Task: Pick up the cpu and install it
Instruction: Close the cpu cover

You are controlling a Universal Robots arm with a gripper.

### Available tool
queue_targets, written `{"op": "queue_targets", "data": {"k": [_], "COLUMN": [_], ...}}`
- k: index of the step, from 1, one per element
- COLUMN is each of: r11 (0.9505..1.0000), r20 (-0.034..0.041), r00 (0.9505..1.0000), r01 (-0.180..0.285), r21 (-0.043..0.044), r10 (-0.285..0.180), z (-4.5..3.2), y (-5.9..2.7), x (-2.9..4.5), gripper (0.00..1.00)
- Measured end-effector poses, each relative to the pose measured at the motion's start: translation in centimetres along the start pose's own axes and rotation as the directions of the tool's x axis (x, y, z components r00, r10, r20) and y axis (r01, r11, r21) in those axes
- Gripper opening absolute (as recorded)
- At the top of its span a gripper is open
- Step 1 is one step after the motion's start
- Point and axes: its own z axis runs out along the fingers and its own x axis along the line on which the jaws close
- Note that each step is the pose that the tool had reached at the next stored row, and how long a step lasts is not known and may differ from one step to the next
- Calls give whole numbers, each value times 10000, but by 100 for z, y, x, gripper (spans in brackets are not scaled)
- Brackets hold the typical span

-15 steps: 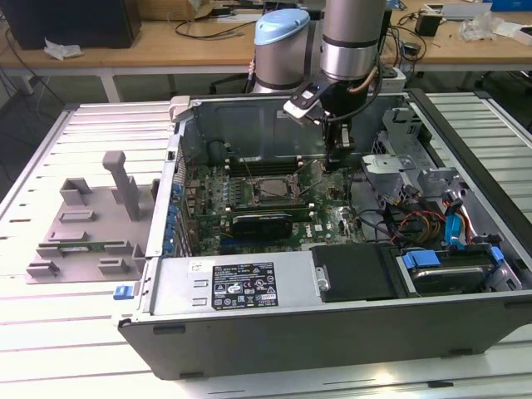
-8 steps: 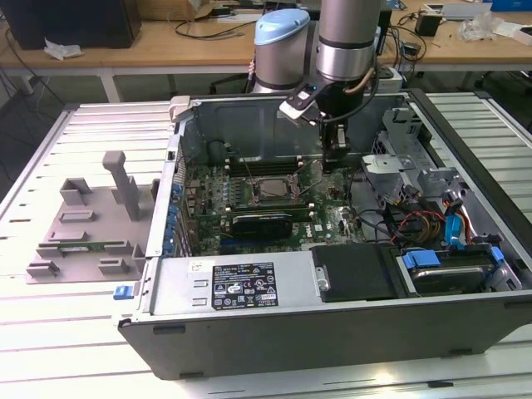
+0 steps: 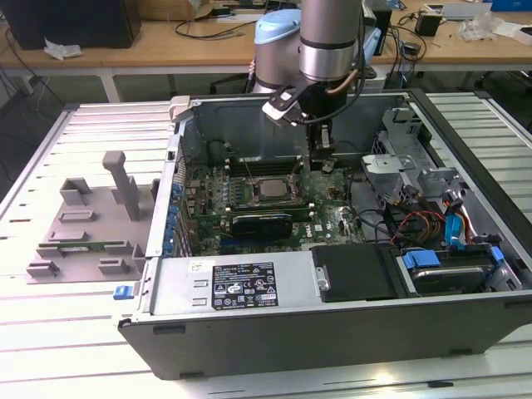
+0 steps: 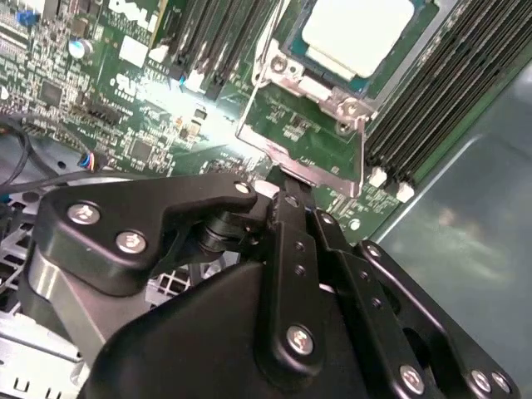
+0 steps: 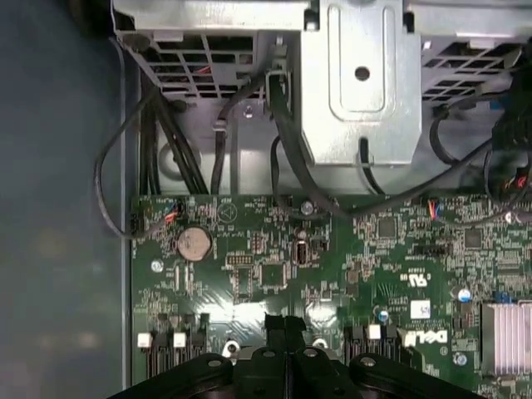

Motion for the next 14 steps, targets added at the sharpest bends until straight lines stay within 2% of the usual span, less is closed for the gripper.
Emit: {"op": "queue_targets", "data": {"k": [4,8,14], "r11": [10000,10000,10000], "r20": [-9,-18,-17], "r00": [10000,10000,10000], "r01": [-1,-3,-4], "r21": [-13,-51,-52], "r10": [1,3,4], "z": [-3,-5,-5], "y": [-56,-157,-164], "x": [0,-1,-1], "gripper": [11,11,11]}}
